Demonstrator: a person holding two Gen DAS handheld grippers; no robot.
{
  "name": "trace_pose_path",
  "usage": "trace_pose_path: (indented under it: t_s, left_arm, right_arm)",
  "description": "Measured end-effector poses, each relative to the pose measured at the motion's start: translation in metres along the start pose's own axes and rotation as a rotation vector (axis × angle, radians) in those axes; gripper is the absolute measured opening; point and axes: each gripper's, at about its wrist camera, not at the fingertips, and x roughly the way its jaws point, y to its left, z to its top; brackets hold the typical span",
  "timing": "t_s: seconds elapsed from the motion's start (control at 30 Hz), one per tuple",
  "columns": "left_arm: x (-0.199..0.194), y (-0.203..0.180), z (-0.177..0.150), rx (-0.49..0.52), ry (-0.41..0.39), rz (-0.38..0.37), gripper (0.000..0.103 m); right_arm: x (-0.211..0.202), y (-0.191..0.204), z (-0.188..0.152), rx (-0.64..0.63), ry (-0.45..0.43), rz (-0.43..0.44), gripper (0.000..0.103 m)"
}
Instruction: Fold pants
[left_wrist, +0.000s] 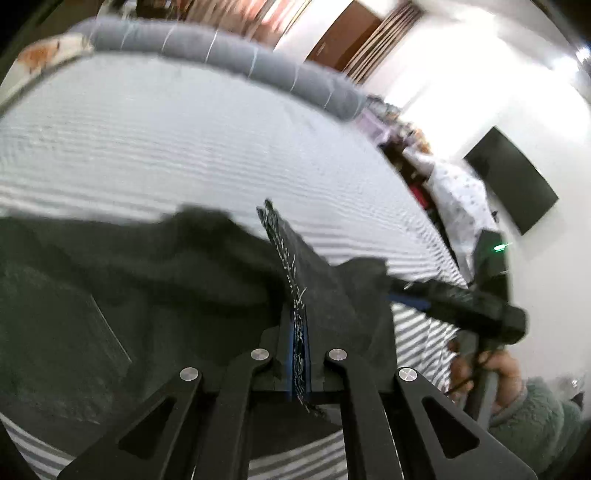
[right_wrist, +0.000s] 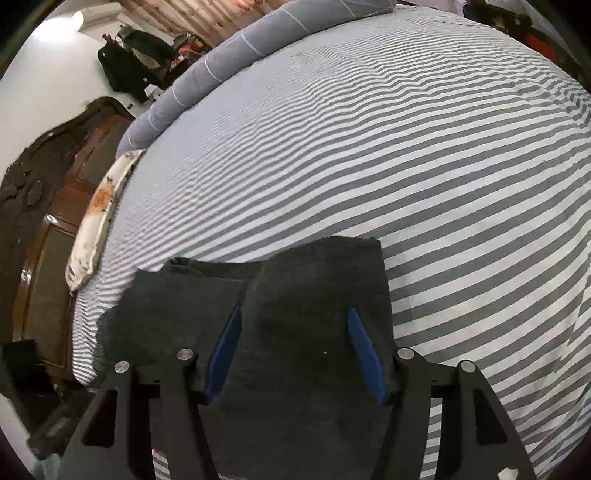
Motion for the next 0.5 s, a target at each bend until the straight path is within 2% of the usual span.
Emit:
trace_pose_path:
  t_s: [0.1, 0.17, 0.27, 0.37, 0.5]
  left_arm:
    - [0.001, 0.006, -0.007, 0.026, 0.003, 0.033, 0.004]
    - [0.016, 0.018, -0.02, -0.004, 0.063, 0.08, 0.004]
    - [0.041, 0.035, -0.041, -0.053, 0.157, 0.154, 0.004]
    - [0.042, 0.035, -0.043, -0.067, 0.159, 0.158, 0.004]
    - [0.03, 0.027, -0.032, -0.046, 0.126, 0.147, 0.004]
  right_arm:
    - [0.017, 0.002, -0.001, -0.015, 0.032, -0.029, 0.062]
    - [0.025, 0.004, -0.003, -0.025, 0.054, -0.054, 0.062]
    - [0.017, 0.01, -0.005, -0.031, 0.034, -0.058, 0.062]
    - [-0.006, 0.014, -0.02, 0.017, 0.007, 0.0, 0.064]
    - [-0.019, 0.021, -0.062, 0.101, 0.08, 0.154, 0.064]
